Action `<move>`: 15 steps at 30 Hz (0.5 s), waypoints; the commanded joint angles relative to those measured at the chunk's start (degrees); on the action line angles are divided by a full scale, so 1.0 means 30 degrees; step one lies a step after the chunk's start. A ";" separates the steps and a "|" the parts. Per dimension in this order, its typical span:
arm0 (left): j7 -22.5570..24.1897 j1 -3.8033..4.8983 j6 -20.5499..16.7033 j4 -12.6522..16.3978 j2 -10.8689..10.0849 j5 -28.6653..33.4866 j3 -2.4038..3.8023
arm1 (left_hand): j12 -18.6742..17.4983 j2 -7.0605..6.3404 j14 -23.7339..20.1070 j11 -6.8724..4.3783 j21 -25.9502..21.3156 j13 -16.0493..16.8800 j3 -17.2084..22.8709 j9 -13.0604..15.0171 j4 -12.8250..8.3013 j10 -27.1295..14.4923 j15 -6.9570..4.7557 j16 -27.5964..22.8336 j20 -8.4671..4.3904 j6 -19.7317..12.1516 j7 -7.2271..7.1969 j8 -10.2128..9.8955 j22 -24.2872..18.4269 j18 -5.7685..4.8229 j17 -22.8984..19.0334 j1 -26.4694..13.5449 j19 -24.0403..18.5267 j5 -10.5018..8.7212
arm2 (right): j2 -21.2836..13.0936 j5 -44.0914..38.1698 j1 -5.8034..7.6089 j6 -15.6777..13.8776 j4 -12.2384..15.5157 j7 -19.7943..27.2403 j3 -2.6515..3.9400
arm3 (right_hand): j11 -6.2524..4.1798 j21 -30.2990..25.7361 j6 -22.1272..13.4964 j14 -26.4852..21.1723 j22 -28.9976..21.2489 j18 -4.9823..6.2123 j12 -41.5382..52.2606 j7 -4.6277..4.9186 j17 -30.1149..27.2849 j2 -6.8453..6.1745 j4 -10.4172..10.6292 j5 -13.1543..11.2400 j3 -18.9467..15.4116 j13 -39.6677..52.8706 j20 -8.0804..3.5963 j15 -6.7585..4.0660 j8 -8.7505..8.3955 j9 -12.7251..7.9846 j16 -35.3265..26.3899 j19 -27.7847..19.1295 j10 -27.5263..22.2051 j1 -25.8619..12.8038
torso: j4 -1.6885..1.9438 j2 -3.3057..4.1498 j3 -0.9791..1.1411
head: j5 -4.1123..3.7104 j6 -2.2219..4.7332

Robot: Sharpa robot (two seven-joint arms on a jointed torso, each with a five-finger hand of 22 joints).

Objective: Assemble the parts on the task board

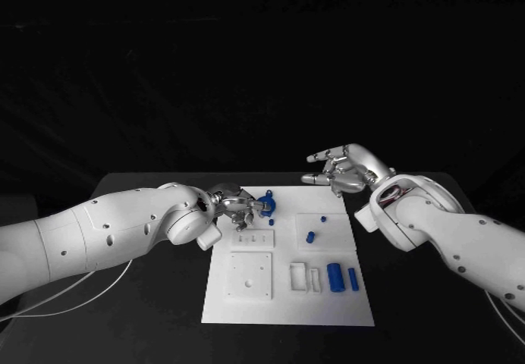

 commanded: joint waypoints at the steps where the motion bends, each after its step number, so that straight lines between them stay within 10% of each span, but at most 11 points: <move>1: -0.1390 0.0001 -0.1503 0.0270 0.0019 -0.4173 -0.0010 | -0.0083 -0.0084 0.0160 0.0031 0.0041 -0.0003 0.2495 -0.0025 -0.2615 0.0143 0.0052 -0.0037 -0.0068 0.1018 -0.0878 -0.0118 0.0324 0.0165 0.0046 -0.0129 0.0024 0.0103 | -0.0126 0.1939 -0.0029 -0.0118 -0.0489 0.1276 0.0460 | -0.0121 0.0035 0.0415 -0.0066 0.0127 0.0148 0.0132 -0.0030 -0.0028 0.0282 -0.0257 0.0098 -0.0022 -0.0082 0.0026 -0.0123 0.0016 0.0026 0.0144 0.0700 -0.0029 -0.0093 | -0.0058 -0.0038 -0.0002 | 0.0034 -0.0051; 6: -0.2368 -0.0005 -0.2477 0.0810 0.0053 -0.7722 -0.0281 | -0.0396 -0.0512 0.0349 0.0005 -0.0011 -0.0034 0.2379 -0.0327 -0.2164 0.0433 0.0026 -0.0211 -0.0099 0.1454 -0.0900 -0.0655 0.0320 0.0152 0.0200 0.0408 0.0109 0.0109 | 0.0126 0.2544 0.0466 -0.0507 -0.2084 0.1489 0.1117 | -0.0150 0.0068 0.0762 -0.0043 0.0223 0.0137 0.0207 -0.0059 -0.0041 0.0531 -0.0374 0.0574 0.0013 -0.0161 0.0007 -0.0144 0.0050 0.0050 0.0172 0.0741 0.0024 -0.0257 | 0.0028 -0.0038 0.0012 | -0.0009 -0.0153; 15: -0.4035 -0.0005 -0.4975 0.1748 -0.0015 -1.0888 -0.1187 | -0.1108 -0.1516 0.0969 -0.0030 -0.0193 -0.0132 0.2273 -0.0340 -0.0921 0.1227 -0.0033 -0.0566 -0.0128 0.2602 -0.1023 -0.2108 0.0312 0.0181 0.0835 0.1533 0.0443 0.0148 | 0.0915 0.2913 0.1401 -0.0771 -0.3961 0.1580 0.1330 | -0.0175 0.0120 0.0951 -0.0017 0.0303 0.0120 0.0263 -0.0080 -0.0048 0.0686 -0.0369 0.1089 -0.0043 -0.0198 -0.0012 -0.0162 0.0049 0.0055 0.0189 0.0763 0.0055 -0.0451 | 0.0055 -0.0009 0.0003 | 0.0025 -0.0343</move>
